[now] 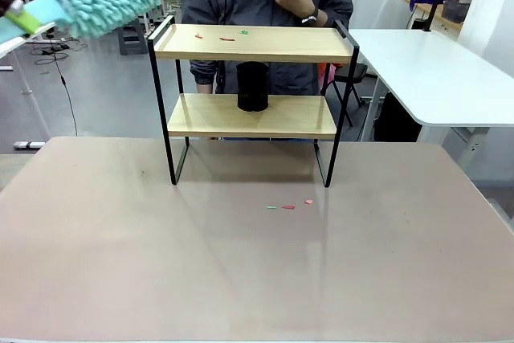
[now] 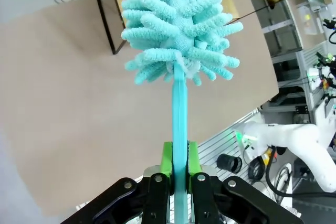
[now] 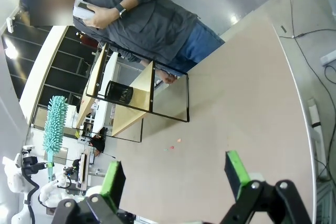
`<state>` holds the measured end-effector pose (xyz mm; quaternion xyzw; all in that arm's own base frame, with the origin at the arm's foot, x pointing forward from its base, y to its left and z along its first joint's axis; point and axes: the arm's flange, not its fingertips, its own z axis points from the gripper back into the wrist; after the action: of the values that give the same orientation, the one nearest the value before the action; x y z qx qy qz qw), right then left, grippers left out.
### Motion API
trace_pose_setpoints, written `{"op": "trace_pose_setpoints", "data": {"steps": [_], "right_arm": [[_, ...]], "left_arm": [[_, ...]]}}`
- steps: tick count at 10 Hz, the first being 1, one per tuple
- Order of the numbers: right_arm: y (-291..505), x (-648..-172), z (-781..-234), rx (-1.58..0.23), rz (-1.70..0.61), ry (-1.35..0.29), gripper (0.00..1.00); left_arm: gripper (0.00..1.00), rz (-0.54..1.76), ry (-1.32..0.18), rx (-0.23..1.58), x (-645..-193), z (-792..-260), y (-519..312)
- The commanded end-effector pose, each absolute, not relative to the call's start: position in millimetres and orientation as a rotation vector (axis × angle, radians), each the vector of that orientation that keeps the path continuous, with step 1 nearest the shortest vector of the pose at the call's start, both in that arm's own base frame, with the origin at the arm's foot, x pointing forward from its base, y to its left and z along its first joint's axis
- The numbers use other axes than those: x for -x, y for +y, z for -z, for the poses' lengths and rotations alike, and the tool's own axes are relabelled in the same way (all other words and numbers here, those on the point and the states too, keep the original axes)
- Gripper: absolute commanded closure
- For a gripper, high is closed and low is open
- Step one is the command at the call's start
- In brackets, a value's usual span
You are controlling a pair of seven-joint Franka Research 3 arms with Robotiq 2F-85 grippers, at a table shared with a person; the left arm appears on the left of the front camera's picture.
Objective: Clean the shelf.
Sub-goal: Clean the remaining tier of the Shelf with the Duster once objects are removed.
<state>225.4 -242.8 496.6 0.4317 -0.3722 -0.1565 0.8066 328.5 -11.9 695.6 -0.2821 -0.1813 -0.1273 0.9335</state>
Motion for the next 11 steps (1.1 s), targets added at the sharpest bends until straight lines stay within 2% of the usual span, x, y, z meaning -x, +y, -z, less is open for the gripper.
{"op": "trace_pose_setpoints", "data": {"steps": [1, 4, 8, 11], "right_arm": [[-242.9, -227.9, -497.5, -0.927, 0.314, -0.827, 0.0], [-242.9, -227.9, -497.5, -0.927, 0.314, -0.827, 0.0], [-242.9, -227.9, -497.5, -0.927, 0.314, -0.827, 0.0], [-242.9, -227.9, -497.5, -0.927, 0.314, -0.827, 0.0]], "left_arm": [[0.88, 0.264, -0.368, 0.571, -333.6, -694.1, -28.5], [0.88, 0.009, -0.445, 0.436, -350.7, -727.3, -67.9], [0.88, 0.043, -0.364, 0.336, -398.8, -724.8, -133.9], [0.88, 0.062, -0.343, 0.286, -413.8, -713.1, -157.9]]}}
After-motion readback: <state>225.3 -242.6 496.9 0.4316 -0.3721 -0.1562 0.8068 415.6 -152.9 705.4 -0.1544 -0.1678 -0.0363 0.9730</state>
